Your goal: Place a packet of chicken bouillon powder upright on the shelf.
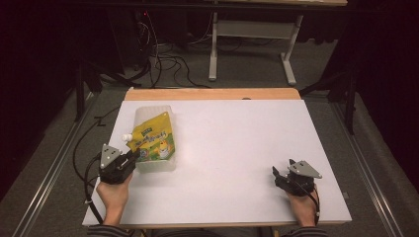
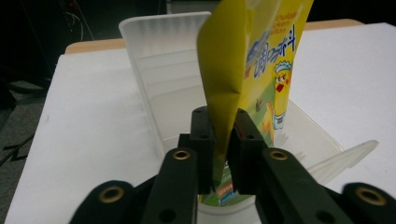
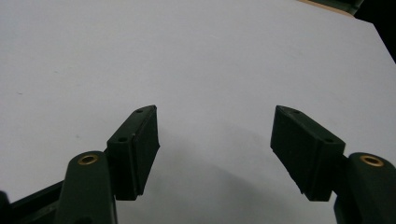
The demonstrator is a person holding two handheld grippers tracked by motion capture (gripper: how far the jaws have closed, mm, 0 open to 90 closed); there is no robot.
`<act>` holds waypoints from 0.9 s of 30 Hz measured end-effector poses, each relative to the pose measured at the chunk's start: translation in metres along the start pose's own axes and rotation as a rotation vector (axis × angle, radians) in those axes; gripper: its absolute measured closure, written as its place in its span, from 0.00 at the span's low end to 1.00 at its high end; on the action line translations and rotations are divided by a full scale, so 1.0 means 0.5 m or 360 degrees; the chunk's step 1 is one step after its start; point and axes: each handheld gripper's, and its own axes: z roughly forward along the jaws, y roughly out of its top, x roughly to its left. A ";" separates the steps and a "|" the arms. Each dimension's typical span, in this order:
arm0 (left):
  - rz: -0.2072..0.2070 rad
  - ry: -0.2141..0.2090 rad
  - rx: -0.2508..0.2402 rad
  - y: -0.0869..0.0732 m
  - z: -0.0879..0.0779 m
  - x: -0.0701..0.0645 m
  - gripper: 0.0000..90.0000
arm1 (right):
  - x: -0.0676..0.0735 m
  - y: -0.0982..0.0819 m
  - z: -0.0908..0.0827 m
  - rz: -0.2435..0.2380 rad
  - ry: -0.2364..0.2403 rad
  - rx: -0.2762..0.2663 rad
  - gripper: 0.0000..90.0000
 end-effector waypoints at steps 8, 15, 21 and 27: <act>0.0004 -0.0037 -0.0078 0.008 -0.024 -0.002 0.55 | -0.002 -0.001 -0.002 0.0021 -0.0005 -0.0024 0.36; 0.0013 -0.0031 -0.0116 0.007 -0.044 -0.007 0.42 | -0.001 -0.001 -0.001 0.0006 -0.0001 -0.0019 0.36; 0.0013 -0.0070 -0.0101 0.004 -0.057 -0.008 0.35 | -0.002 -0.001 -0.002 0.0015 -0.0007 -0.0014 0.36; 0.0005 -0.0069 -0.0125 -0.003 -0.076 -0.009 0.30 | 0.000 -0.001 -0.002 0.0002 -0.0007 -0.0010 0.36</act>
